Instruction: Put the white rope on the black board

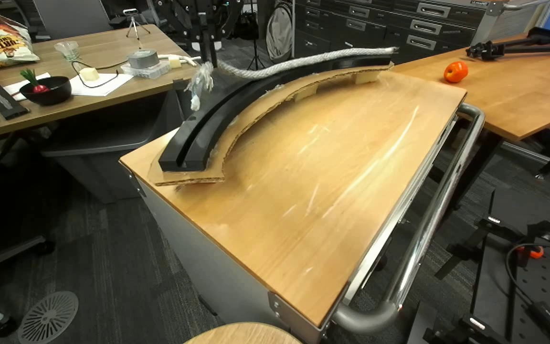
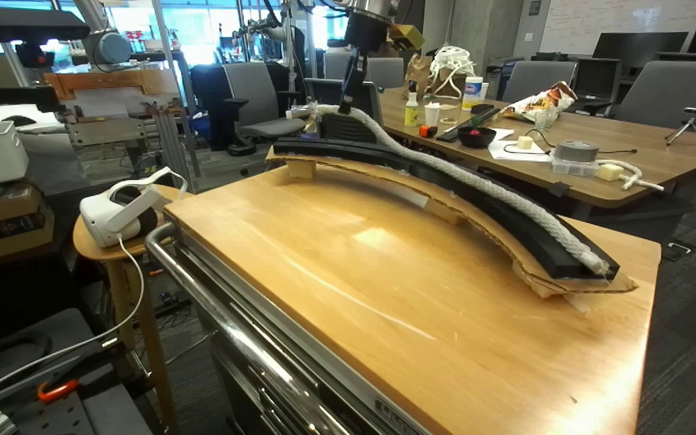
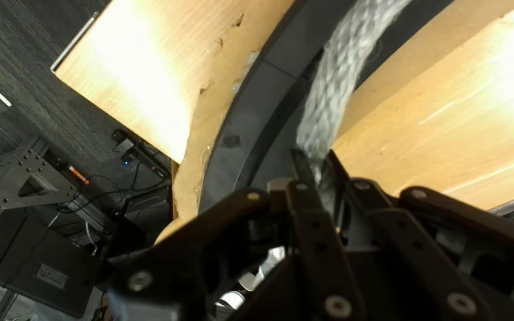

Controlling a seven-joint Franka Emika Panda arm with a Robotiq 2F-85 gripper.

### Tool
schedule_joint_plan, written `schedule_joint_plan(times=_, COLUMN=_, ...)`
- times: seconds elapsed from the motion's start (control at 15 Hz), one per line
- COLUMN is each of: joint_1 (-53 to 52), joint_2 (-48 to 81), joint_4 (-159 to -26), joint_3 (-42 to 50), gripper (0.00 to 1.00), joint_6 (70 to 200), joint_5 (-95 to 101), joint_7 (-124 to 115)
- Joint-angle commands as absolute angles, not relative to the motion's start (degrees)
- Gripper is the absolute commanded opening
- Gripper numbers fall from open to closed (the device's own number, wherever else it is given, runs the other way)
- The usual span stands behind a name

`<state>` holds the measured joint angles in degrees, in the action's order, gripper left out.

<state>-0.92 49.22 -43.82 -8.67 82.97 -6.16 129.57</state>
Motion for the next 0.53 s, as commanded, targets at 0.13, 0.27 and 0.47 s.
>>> schedule_joint_plan(times=0.13, joint_1=1.83, joint_2=49.22, joint_4=-44.3, joint_3=-10.28, gripper=0.09, joint_6=77.7, joint_5=-12.98, joint_7=127.0)
schedule_joint_plan(times=0.27, joint_1=1.81, joint_2=49.19, joint_4=-44.36, joint_3=-9.95, gripper=0.09, joint_6=77.1, joint_5=-14.11, joint_7=125.99)
schedule_joint_plan(times=0.47, joint_1=0.37, joint_2=49.95, joint_4=-43.61, joint_3=-8.75, gripper=0.09, joint_6=78.26, joint_5=-12.47, joint_7=125.28)
